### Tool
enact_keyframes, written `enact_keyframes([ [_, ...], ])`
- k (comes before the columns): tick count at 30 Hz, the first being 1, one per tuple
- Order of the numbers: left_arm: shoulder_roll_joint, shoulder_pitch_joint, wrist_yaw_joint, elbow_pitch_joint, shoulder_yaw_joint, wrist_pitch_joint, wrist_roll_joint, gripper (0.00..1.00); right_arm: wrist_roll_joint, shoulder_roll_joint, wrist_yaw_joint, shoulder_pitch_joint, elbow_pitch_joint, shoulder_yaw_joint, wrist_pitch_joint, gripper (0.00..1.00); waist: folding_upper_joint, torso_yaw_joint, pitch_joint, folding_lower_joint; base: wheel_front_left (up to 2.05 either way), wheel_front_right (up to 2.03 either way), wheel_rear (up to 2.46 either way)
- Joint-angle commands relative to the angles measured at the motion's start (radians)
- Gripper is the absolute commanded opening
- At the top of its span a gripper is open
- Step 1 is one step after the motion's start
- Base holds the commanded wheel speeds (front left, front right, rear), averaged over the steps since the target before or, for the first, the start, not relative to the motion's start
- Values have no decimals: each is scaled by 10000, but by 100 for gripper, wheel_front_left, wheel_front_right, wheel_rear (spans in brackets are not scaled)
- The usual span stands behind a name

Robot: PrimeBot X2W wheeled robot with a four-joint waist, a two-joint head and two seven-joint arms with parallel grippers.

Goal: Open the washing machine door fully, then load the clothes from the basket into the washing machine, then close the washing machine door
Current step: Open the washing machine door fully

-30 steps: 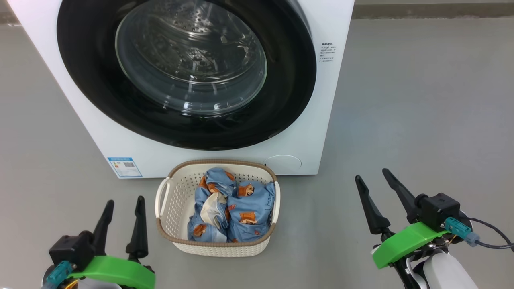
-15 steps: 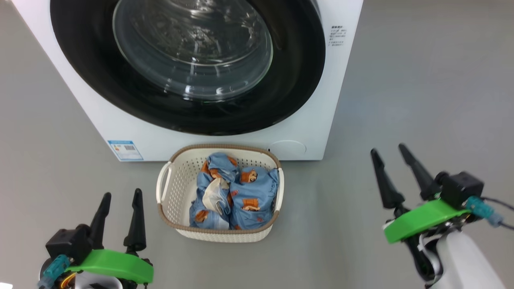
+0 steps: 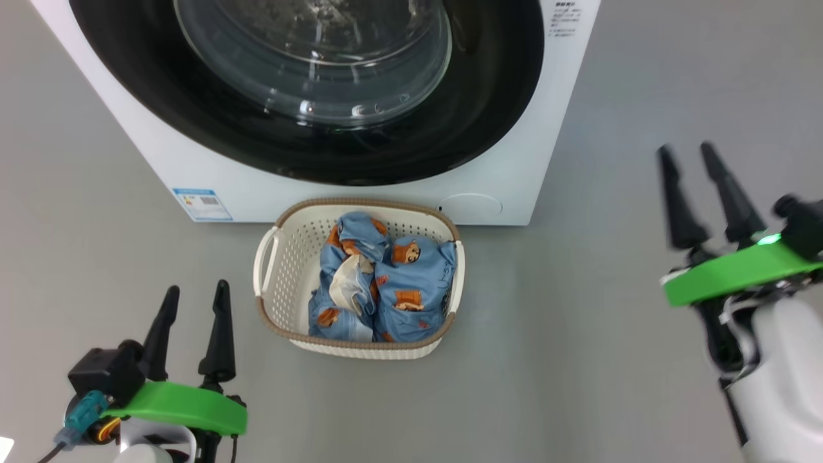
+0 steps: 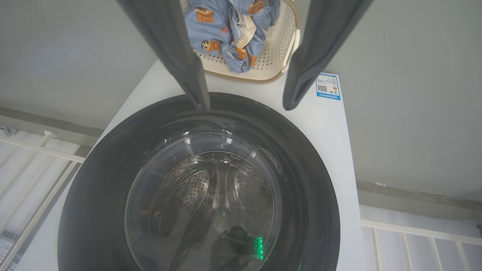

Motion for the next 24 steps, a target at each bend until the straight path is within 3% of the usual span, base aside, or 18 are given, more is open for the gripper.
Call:
enact_keyframes([
  [1, 287, -409, -25, -318, 300, -65, -59, 100, 172, -150, 16, -345, -218, 55, -118, 0, 0, 100, 155, 0, 0, 0, 0],
  [8, 269, -539, -25, -448, 380, -65, -95, 100, 963, -475, 16, -1151, -91, -174, -118, 0, 0, 280, 564, 0, 0, 0, 0],
  [15, 214, -693, -25, -519, 659, -65, 29, 100, 2620, -1099, 16, -2370, 236, 8, -118, 0, 0, 483, 1199, 0, 0, 0, 0],
  [23, 147, -905, -25, -757, 769, -65, -6, 100, 5909, -1635, 16, -3838, 940, 444, 558, 0, 0, 738, 1726, 0, 0, 0, 0],
  [24, 108, -968, -25, -812, 761, -65, -21, 100, 6765, -1751, 16, -4168, 1130, 525, 964, 0, 0, 807, 1835, 0, 0, 0, 0],
])
